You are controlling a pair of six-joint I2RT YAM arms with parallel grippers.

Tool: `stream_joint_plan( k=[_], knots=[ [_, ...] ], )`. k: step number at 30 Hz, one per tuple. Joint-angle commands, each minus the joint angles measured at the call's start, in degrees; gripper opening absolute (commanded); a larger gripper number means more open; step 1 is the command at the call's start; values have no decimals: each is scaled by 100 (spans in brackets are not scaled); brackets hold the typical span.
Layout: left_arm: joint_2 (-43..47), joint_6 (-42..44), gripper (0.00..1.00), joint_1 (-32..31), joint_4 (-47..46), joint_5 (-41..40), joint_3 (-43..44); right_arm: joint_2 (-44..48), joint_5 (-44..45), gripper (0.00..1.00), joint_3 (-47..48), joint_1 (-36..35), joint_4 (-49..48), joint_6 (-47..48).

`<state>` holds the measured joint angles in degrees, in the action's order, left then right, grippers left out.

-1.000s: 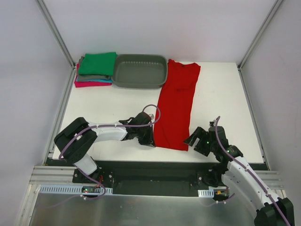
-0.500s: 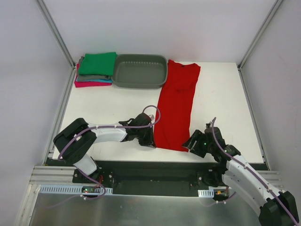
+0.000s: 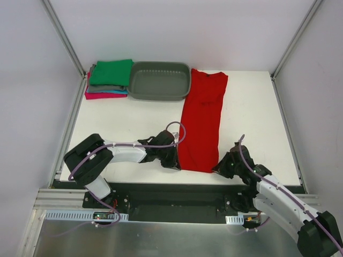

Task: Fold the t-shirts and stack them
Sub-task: Grab the bottom of the folded rectangular tshirt with both arms, then fold the folded rectangular tshirt in 1/3 of the way

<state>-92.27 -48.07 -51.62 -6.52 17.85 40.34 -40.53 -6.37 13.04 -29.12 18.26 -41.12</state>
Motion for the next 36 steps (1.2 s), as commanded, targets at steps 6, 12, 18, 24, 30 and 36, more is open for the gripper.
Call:
stream_joint_plan(
  k=[6, 12, 18, 24, 30, 36],
  knots=[
    [1043, -395, 0, -901, 423, -693, -509, 1291, -847, 6, 50, -365, 1397, 61],
    [1887, -773, 0, -1649, 1073, -1266, -834, 2558, -2139, 4, -135, -682, 2242, -571],
    [2932, -634, 0, -2001, 1250, -1538, -922, 2972, -2201, 3, 655, -761, 3543, -344],
    [3312, 34, 0, -2037, 1259, -1749, -642, 2876, -2290, 6, 639, -770, 3202, -72],
    [2996, 692, 0, -1888, 1329, -2338, -106, 2271, -956, 4, 1446, -761, 3105, 534],
    [2329, 1475, 0, -975, 1417, -1988, 658, 1716, -15, 4, 1526, -761, 1999, 614]
  ],
)
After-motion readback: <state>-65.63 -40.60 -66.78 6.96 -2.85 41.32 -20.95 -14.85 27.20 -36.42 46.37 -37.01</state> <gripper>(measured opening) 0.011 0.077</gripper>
